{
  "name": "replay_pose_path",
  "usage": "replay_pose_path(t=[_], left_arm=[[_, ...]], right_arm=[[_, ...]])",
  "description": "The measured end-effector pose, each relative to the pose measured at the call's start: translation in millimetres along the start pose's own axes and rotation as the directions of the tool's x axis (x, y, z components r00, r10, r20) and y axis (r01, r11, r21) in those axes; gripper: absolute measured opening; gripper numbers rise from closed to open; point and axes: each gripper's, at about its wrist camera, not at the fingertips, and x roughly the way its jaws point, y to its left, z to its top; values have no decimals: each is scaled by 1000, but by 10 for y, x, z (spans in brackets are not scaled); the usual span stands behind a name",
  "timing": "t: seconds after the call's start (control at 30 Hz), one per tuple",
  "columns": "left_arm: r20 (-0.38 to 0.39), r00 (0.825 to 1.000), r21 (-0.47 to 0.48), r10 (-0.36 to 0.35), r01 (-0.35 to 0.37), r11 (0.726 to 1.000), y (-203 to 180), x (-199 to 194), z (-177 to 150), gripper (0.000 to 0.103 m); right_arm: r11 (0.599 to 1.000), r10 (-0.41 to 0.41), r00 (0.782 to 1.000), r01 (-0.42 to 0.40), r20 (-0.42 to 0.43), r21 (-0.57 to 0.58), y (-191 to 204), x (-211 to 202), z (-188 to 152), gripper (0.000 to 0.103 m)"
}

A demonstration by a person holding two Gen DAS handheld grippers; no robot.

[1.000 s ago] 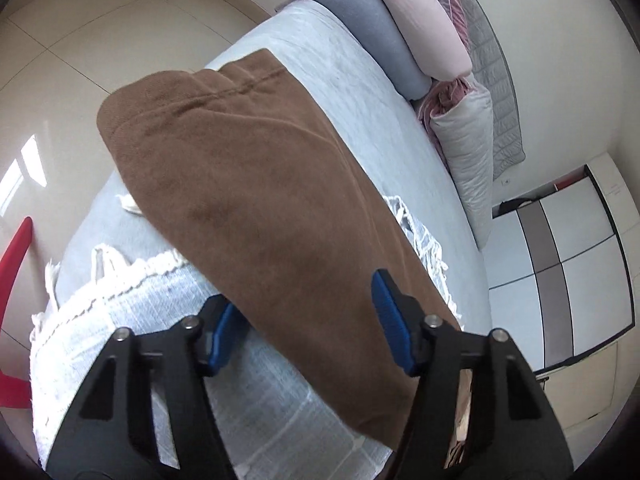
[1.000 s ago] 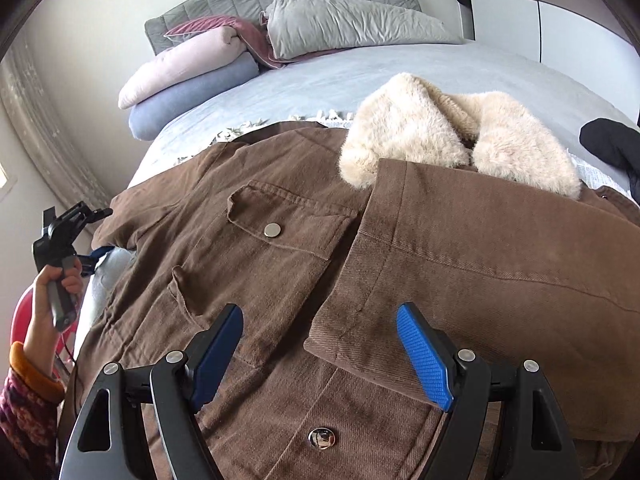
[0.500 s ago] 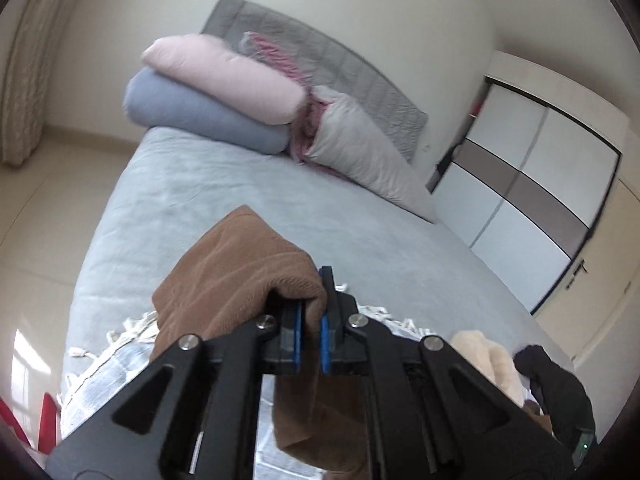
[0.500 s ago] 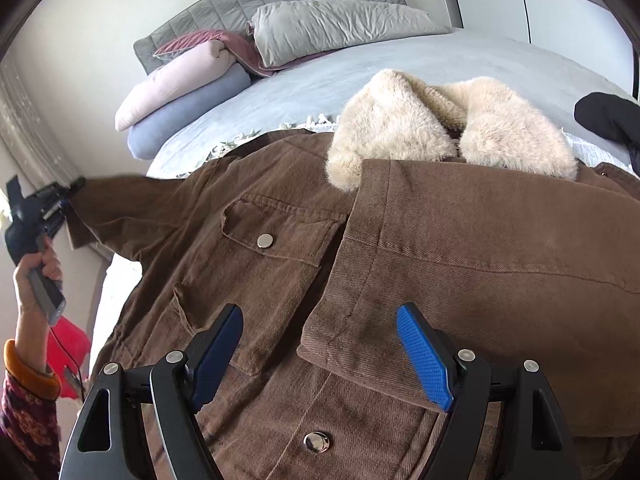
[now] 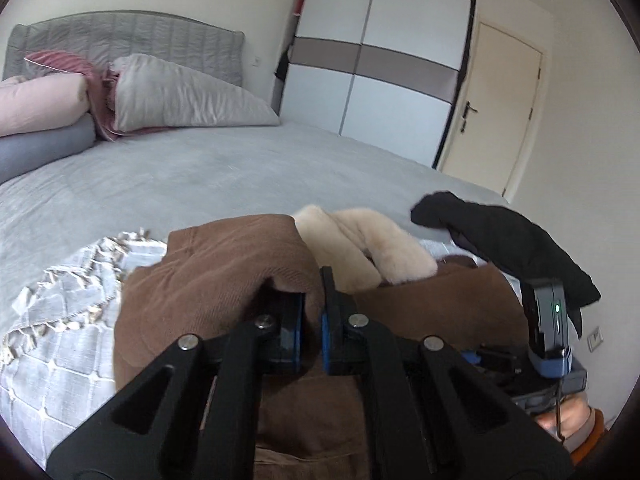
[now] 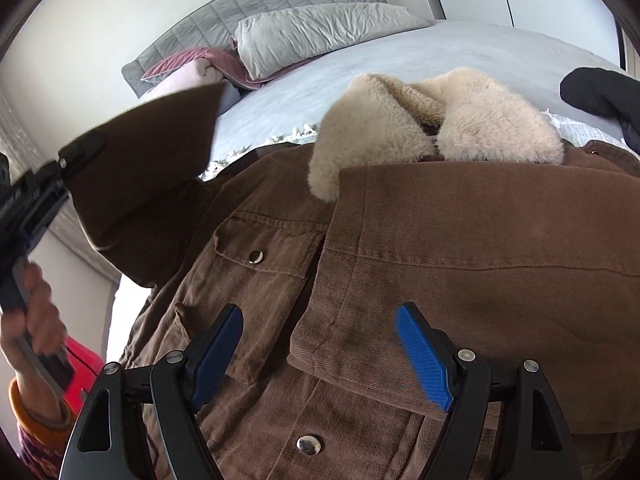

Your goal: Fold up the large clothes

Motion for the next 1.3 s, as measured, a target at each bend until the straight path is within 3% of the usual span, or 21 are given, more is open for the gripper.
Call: replay_pose_path(t=[0.07, 0.13, 0.2, 0.27, 0.33, 0.43, 0.5, 0.6, 0.67, 0.7, 0.87, 0.97, 1.03, 1.13, 1.23, 1.3], left_arm=[[-91, 993, 5, -68, 69, 998, -89, 191, -159, 10], [-209, 972, 14, -112, 117, 993, -151, 406, -347, 18], [-320, 938, 39, -134, 155, 987, -264, 549, -561, 44], [-370, 922, 82, -116, 157, 984, -348, 563, -716, 52], [-370, 922, 107, -115, 166, 980, -327, 459, -778, 55], [-360, 918, 67, -165, 201, 977, -177, 189, -756, 66], [-335, 927, 56, -169, 199, 978, -53, -32, -708, 71], [-289, 949, 48, -129, 149, 988, 210, -357, -696, 79], [-265, 960, 39, -90, 104, 994, 446, -561, -726, 80], [-265, 962, 32, -65, 76, 997, 576, -635, -742, 80], [-256, 966, -90, 24, -49, 995, 1139, -732, -797, 80], [-248, 967, -137, 52, -88, 987, 1302, -718, -844, 80], [-251, 967, -147, 48, -87, 985, 1324, -674, -890, 80], [-280, 959, -129, 45, -84, 988, 1271, -524, -960, 80], [-323, 945, -121, 43, -86, 989, 1253, -392, -1022, 80], [-349, 936, -114, 49, -95, 989, 1235, -334, -1051, 80]], right_arm=[[1000, 2, 1000, -2, 3, 17, -42, -5, 7, 81], [999, 5, 1000, -5, 5, 38, -95, -6, 18, 81], [998, 11, 1000, -11, 5, 64, -152, -8, 26, 81], [995, 20, 1000, -20, 3, 97, -229, -1, 33, 81], [992, 32, 999, -32, 2, 124, -295, 0, 36, 81], [982, 65, 998, -66, 10, 177, -399, -21, 40, 81], [974, 95, 995, -98, 22, 203, -445, -52, 39, 81], [950, 168, 985, -171, 33, 262, -508, -64, 15, 81], [914, 247, 969, -242, 25, 327, -533, -26, 0, 81], [910, 250, 968, -241, 16, 337, -503, -12, 4, 81], [992, 67, 997, -62, -34, 114, 120, 10, 94, 81], [996, -34, 997, 28, -72, -83, 685, 192, 84, 81], [973, -95, 993, 78, -68, -219, 1032, 320, 23, 81], [880, -248, 968, 236, 24, -413, 1494, 555, -85, 81], [825, -319, 948, 281, 7, -490, 1634, 841, -80, 79], [827, -333, 942, 315, 46, -466, 1552, 778, -1, 77]])
